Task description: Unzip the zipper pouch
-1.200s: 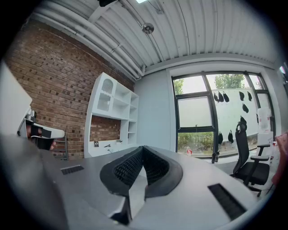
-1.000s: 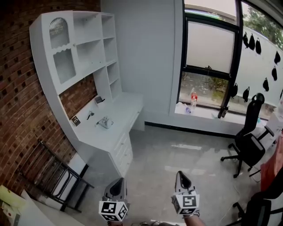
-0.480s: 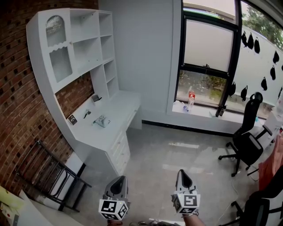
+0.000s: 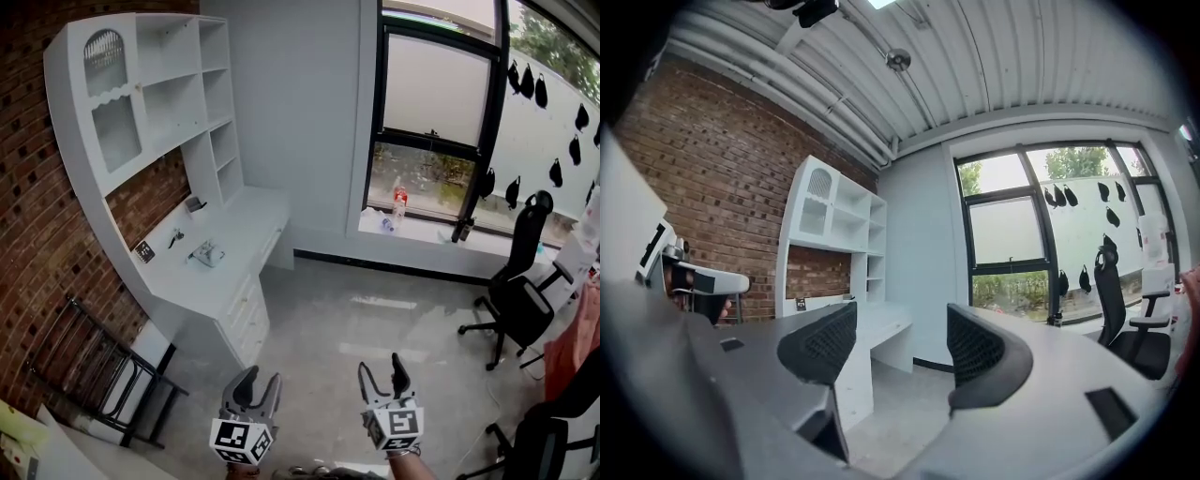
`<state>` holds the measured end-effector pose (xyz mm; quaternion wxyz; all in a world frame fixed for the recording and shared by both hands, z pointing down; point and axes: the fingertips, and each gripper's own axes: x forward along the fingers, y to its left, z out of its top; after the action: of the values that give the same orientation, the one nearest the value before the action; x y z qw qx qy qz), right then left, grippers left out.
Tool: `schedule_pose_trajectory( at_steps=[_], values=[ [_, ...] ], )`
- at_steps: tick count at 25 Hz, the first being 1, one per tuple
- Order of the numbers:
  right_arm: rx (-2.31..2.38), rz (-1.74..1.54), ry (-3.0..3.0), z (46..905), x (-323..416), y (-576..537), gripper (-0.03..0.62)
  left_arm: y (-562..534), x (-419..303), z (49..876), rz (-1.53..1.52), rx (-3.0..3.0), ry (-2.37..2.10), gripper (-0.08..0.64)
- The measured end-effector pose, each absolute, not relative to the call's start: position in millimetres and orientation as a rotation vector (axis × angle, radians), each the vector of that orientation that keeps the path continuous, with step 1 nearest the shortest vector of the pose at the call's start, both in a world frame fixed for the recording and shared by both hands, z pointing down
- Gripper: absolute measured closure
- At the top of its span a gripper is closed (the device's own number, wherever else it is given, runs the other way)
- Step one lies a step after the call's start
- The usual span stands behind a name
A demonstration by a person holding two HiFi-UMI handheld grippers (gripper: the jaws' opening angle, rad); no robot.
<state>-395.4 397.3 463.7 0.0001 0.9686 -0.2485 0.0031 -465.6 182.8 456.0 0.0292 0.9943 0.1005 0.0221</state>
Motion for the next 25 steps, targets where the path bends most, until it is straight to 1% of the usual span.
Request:
schedule_pose_trajectory(
  at_steps=[1,5,7,9,11,16,19,25],
  values=[
    [3.039,0.009,-0.794,464.3,-395.3,395.6,0.298,184.3,-464.8,457.1,0.077,3.067,0.324,0.383],
    [3.015,-0.012,-0.829,463.6,-393.7,390.9,0.205,192.1,-462.0,461.9,0.105,3.079,0.369,0.311],
    [3.018,-0.026,-0.841,461.6,-392.0,391.0,0.178,195.9,-460.4,461.2,0.103,3.077,0.385,0.277],
    [3.028,-0.044,-0.859,458.2,-389.8,391.8,0.165,199.5,-457.3,459.3,0.094,3.065,0.407,0.253],
    [3.04,-0.048,-0.908,455.9,-388.4,391.0,0.139,202.7,-454.5,458.2,0.087,3.056,0.429,0.206],
    [3.025,-0.068,-1.0,452.9,-384.0,389.3,0.044,212.0,-449.0,457.6,0.091,3.055,0.477,0.093],
    [2.991,-0.073,-1.023,454.8,-383.0,390.8,0.019,218.2,-444.4,460.2,0.109,3.059,0.487,0.038],
    [2.973,-0.074,-1.056,453.6,-378.7,400.5,0.018,229.1,-438.5,453.3,0.087,3.059,0.474,0.009]
  ],
)
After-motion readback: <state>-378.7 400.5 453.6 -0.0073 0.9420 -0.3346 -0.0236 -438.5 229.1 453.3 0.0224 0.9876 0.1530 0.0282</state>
